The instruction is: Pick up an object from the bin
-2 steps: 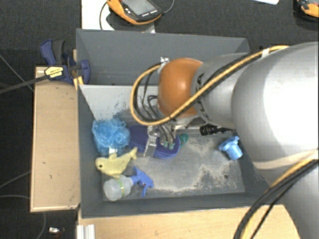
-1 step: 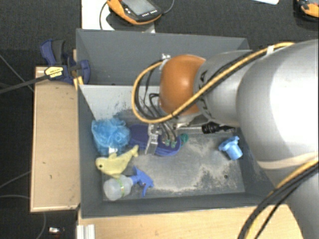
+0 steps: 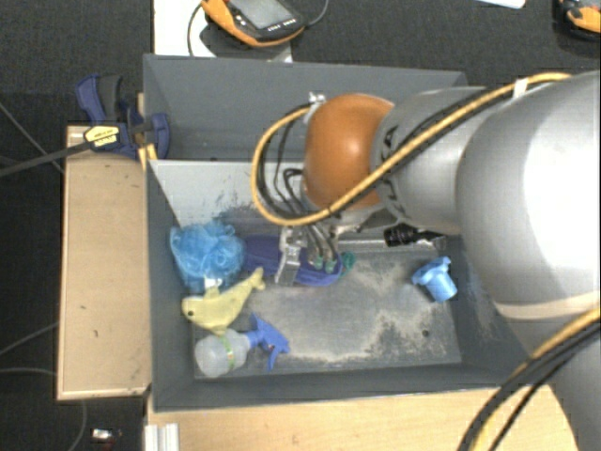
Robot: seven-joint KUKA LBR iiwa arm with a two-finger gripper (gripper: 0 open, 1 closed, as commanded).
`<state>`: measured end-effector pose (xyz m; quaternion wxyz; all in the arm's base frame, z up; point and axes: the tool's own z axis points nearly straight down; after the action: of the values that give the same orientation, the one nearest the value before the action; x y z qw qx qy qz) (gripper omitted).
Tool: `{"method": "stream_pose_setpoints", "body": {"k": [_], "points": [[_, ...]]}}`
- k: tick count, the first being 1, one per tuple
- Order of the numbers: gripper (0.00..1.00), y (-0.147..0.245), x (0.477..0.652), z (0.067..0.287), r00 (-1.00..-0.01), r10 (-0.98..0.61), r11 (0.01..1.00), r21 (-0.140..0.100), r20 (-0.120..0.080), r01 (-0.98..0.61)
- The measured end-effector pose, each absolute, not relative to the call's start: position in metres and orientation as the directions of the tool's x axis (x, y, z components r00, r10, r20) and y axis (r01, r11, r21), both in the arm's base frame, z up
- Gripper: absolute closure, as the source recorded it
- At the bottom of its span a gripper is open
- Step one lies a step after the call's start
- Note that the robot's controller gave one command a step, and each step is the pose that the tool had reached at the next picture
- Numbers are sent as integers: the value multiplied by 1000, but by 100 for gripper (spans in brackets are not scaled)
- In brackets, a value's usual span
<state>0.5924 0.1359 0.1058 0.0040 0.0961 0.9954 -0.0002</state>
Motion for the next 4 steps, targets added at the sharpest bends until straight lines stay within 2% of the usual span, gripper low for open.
{"method": "stream_pose_setpoints", "body": {"k": [4], "points": [[100,135,593,232,-983,184,983,2,-10,184]]}}
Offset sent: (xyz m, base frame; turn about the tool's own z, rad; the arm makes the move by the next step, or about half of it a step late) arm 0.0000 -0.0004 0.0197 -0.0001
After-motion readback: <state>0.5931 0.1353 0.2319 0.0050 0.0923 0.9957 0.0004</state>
